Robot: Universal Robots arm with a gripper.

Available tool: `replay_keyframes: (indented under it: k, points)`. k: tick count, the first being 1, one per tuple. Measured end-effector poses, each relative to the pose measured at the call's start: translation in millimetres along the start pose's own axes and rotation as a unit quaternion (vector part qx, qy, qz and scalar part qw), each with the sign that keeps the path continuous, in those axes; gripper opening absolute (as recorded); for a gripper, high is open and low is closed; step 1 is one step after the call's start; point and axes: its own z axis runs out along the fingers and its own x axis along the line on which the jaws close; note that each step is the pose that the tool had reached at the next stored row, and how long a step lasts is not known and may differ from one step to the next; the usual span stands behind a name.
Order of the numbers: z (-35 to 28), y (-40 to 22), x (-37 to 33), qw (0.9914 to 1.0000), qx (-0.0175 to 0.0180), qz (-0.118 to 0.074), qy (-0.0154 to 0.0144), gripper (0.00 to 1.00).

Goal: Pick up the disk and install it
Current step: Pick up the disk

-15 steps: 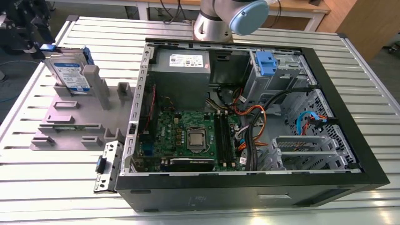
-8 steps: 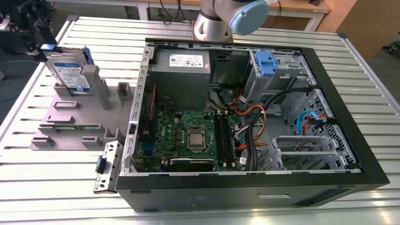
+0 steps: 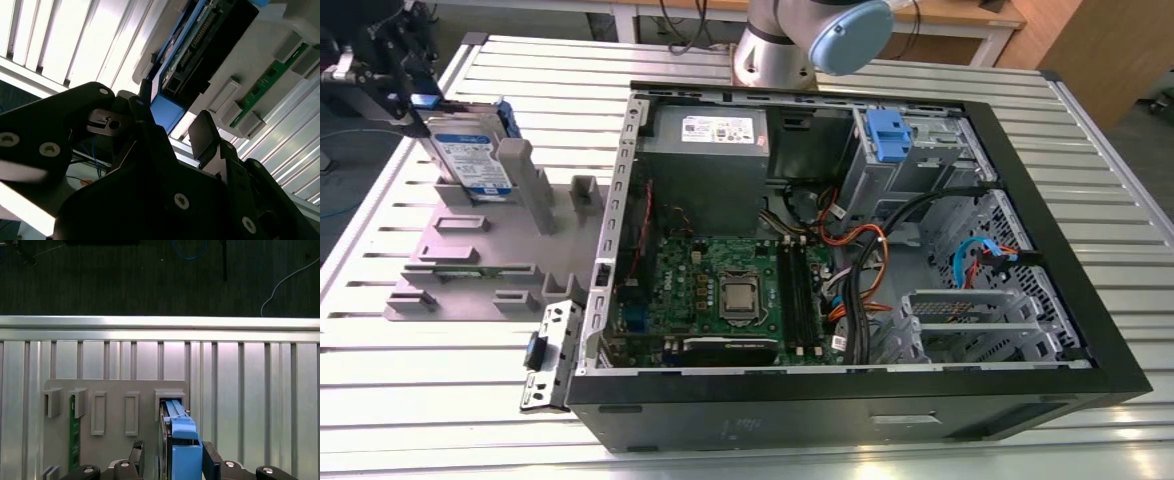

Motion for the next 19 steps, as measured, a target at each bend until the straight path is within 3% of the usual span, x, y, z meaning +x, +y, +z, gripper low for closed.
replay_keyframes:
  k: [5,6,7,12,19]
  points:
    - [3.9,0.0,-2.6,0.99999,-0.0001,0.000,-0.0034,0.55]
    - [4.9,0.0,-3.3,0.99999,0.0000,0.000,-0.0042,0.48]
    - [6.0,0.2,-3.5,0.99999,0.0001,0.000,-0.0047,0.48]
    - [11.6,2.8,-3.7,0.99999,0.0000,0.000,-0.0048,0.48]
    - [13.2,2.8,-3.8,0.99999,0.0001,0.000,-0.0049,0.48]
